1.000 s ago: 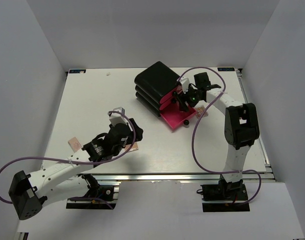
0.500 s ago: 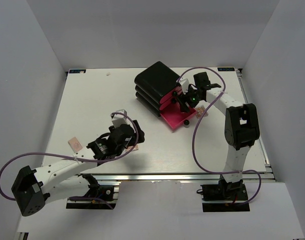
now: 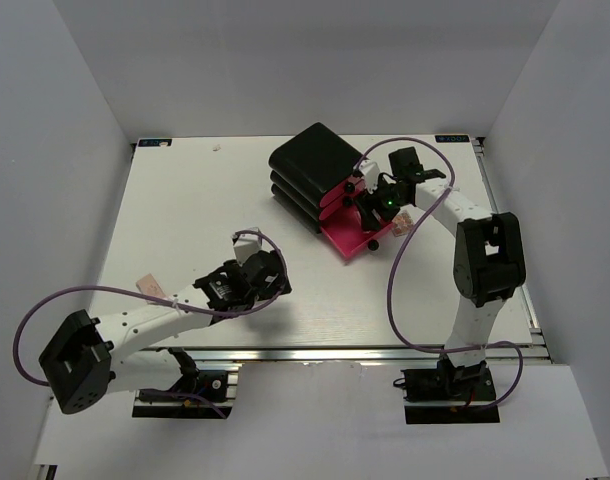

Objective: Organize the makeup

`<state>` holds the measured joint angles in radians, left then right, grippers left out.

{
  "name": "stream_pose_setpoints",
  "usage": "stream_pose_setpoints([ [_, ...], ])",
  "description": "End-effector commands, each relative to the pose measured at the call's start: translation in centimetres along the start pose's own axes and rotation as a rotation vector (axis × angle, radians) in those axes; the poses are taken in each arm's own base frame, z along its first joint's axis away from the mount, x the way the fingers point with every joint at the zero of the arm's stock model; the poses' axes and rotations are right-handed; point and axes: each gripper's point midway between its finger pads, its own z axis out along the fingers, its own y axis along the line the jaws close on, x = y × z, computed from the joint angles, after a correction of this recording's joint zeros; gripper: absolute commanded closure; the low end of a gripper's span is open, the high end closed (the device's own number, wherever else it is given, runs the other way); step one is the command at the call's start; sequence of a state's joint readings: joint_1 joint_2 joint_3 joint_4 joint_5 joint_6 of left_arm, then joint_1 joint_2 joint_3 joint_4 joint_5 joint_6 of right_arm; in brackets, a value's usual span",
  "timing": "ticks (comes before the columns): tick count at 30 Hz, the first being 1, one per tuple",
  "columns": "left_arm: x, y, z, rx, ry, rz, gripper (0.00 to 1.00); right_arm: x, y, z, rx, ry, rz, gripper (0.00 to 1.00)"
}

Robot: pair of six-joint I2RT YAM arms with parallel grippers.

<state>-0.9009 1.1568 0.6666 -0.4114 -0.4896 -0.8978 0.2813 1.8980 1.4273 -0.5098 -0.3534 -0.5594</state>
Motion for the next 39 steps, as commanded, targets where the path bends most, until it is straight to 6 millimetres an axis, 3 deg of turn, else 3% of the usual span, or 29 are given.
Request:
stream_pose_setpoints([
  [1, -0.2, -0.5, 0.0, 0.003, 0.01, -0.013, 0.06, -1.0, 1.1, -1.7, -0.017, -0.038, -0.007, 0.27],
  [4, 0.3, -0.4, 0.4, -0.004, 0.023, -0.006, 0.06, -1.3, 1.1, -2.0, -0.011, -0.054, -0.006, 0.14],
  [13, 0.5, 0.1, 0.5, -0.022, 0.024, -0.006, 0.05, -2.2, 0.2, -1.7, 0.016, -0.084, 0.009, 0.12],
  [16, 0.8, 0.6, 0.5, -0.041, 0.026, -0.011, 0.07, -3.4, -0.3, -3.0, 0.027, -0.153, 0.035, 0.14],
  [20, 1.1, 1.0, 0.8, -0.079, 0.04, 0.002, 0.09, -5.8, -1.5, -6.8, 0.038, -0.321, 0.101, 0.26],
  [22, 1.2, 1.2, 1.3, -0.121, 0.055, 0.027, 0.09, -5.9, -2.1, -8.4, 0.045, -0.368, 0.123, 0.31],
  [27, 1.1, 2.8, 2.3, -0.306, 0.076, 0.084, 0.02, -4.9, -1.7, -10.0, 0.049, -0.388, 0.131, 0.27],
  [39, 1.9, 4.1, 5.2, -0.358, 0.164, 0.039, 0.02, -3.8, -1.3, -11.3, 0.046, -0.412, 0.179, 0.24],
])
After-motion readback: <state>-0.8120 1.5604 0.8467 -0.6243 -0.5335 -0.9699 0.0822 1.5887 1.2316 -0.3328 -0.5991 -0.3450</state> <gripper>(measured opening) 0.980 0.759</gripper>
